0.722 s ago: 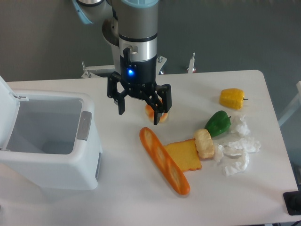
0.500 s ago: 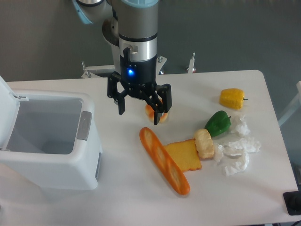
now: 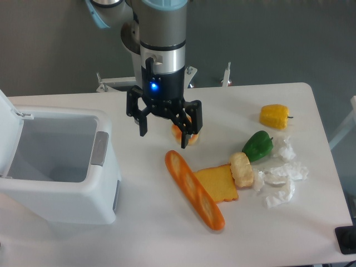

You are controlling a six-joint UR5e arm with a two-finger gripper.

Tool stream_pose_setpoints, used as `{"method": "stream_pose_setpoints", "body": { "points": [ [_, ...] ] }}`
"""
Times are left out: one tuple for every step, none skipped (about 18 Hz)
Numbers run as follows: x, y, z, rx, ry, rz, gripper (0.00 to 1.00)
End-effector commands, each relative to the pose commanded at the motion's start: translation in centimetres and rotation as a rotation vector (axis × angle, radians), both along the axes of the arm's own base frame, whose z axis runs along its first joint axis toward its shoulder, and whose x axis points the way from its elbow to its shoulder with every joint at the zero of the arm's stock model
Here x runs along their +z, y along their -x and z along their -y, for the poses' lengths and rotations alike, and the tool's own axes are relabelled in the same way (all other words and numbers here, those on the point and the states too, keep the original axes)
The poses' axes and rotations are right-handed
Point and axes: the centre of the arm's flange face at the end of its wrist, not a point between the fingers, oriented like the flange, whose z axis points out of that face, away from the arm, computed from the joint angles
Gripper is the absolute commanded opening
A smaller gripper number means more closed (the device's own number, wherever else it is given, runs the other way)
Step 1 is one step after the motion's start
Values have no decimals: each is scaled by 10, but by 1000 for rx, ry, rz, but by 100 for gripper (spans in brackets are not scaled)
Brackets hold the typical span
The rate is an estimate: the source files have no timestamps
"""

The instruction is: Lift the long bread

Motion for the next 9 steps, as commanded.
{"method": "stream_pose_setpoints", "body": {
  "points": [
    [-2, 0, -1, -2, 0, 2, 100],
    [-4, 0, -2, -1, 1, 6, 100],
    [-5, 0, -1, 2, 3, 9, 100],
    [-9, -1, -1, 4, 7, 15, 100],
    [-11, -2, -1, 4, 10, 18, 100],
    [-14, -3, -1, 4, 12, 23, 100],
    [-14, -2, -1, 2, 8, 25, 100],
    [-14, -3, -2, 1, 4, 29, 100],
    [-15, -3, -2, 1, 0, 35, 100]
  ]
}}
